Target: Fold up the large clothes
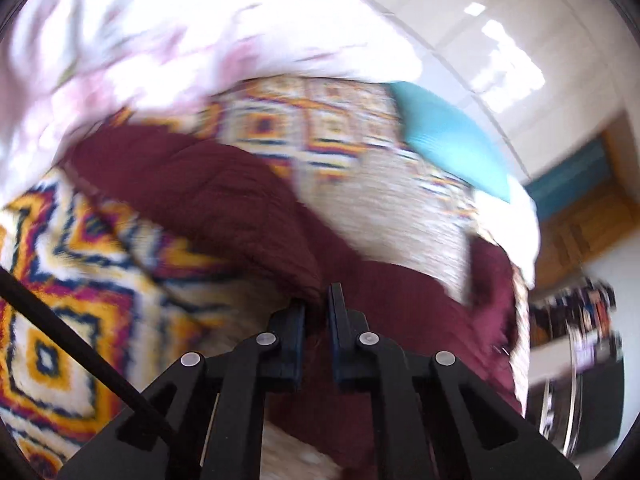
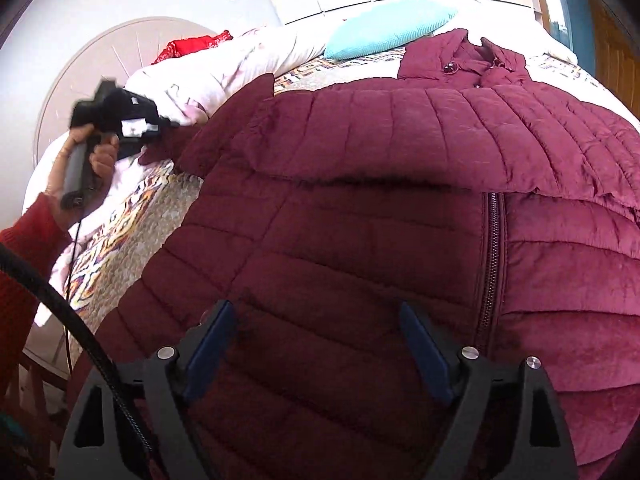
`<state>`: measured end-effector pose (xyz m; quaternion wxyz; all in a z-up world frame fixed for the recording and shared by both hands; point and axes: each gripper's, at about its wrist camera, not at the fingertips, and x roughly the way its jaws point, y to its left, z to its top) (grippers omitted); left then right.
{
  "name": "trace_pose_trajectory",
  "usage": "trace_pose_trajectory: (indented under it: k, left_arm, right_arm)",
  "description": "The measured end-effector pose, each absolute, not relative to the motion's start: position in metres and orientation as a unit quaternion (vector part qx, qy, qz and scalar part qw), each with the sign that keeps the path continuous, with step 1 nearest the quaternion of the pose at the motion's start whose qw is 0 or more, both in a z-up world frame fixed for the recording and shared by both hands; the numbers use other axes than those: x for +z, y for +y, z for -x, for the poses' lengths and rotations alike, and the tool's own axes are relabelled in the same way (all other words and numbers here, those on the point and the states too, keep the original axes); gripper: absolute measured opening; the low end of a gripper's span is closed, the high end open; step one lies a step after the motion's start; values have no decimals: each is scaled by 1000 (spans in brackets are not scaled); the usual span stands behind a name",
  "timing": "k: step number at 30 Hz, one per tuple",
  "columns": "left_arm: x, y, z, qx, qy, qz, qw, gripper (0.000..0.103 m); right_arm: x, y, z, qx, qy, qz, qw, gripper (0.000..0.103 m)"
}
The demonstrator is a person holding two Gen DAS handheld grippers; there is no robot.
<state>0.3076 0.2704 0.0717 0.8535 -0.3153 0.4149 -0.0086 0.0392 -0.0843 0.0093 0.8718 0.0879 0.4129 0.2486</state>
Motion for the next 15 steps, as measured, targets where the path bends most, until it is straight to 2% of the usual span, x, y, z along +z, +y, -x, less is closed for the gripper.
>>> trace_pose_trajectory:
  k: [2, 5, 8, 10, 12, 14, 15]
  left_arm:
    - [90, 239, -301, -50, 410, 309, 857, 9]
    - [115, 182, -286, -115, 400, 281, 865, 9]
    - [131, 117, -265, -194, 401, 231, 865, 9]
    - [130, 73, -251, -230, 409, 182, 864, 13]
    - [121, 31, -235, -242, 423, 123, 865, 33]
    - [105, -1, -219, -247, 441, 79, 859, 40]
    - [98, -13, -207, -247, 451, 65, 855, 40]
  right_arm:
    - [10, -86, -39, 247, 411, -91, 873, 85]
    - [15, -97, -37, 226, 409, -113, 877, 73]
    - [33, -139, -24, 195, 384, -186, 883, 73]
    - [45, -175, -12, 163, 361, -230, 889, 74]
    - [56, -212, 0, 125, 342, -258, 895, 74]
    - [65, -241, 10, 89, 328, -271, 901, 74]
    - [69, -254, 14, 75, 325, -270, 903, 74]
